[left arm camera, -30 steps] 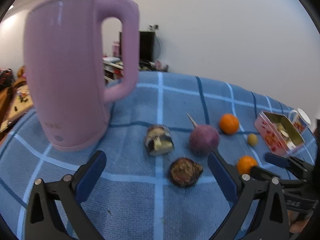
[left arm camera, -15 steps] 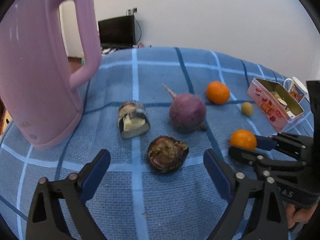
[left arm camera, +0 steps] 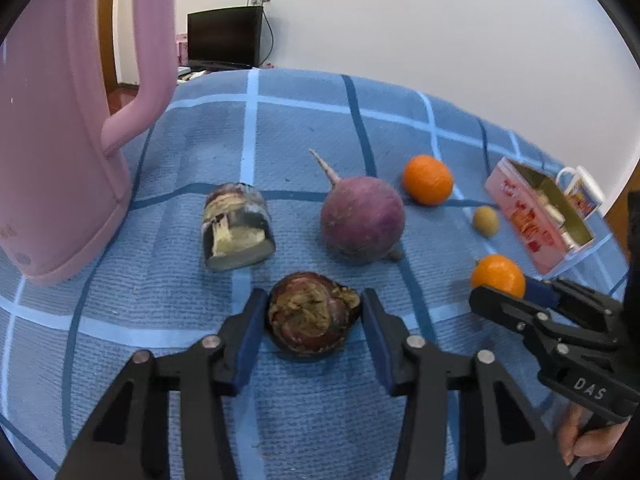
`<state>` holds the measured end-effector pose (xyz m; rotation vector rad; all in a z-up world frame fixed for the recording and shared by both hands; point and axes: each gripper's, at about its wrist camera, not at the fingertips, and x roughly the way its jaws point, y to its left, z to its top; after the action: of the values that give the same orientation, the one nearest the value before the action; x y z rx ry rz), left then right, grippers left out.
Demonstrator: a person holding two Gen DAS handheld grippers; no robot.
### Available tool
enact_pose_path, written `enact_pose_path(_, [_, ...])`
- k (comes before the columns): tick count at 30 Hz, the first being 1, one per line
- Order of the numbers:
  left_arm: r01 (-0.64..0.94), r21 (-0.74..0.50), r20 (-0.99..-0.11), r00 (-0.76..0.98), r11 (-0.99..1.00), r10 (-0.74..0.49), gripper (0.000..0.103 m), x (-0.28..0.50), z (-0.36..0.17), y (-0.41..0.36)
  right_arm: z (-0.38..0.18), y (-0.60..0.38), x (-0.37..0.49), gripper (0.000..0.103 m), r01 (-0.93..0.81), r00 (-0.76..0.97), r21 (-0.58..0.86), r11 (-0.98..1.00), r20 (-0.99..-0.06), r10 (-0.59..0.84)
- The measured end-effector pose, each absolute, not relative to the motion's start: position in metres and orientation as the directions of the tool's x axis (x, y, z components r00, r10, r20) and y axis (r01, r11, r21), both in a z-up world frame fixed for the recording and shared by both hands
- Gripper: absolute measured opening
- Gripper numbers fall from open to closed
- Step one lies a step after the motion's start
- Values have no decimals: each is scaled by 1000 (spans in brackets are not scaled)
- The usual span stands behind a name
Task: Organize fruits
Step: 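Grasp the brown round fruit with the left tool while the right tool grasps a large orange, then carry the brown fruit and the orange toward the pink tin with both tools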
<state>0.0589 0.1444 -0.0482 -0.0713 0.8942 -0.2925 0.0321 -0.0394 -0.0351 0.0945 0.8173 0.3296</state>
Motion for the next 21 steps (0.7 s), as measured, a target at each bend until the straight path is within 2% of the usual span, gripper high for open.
enact_pose_path(6, [176,-202,-722,638,963,-268,49,51,-42,158,-27,-43,27,39,-248,685,196,949,-657,315])
enact_pose_path(11, [166,-207,-609,750,964,-259,49,31,-22,167,-7,-50,15,39,-233,783,134,963,-561,267])
enact_pose_path(15, [157,-173,-541,810,972,-227,49,25,-12,155,4,-60,10,39,-246,815,183,952,-493,305])
enact_pose_path(21, [120,-54,-506,852,991,-131,49,19,-5,132,-1,-61,16,39,-233,810,165,958,-513,285])
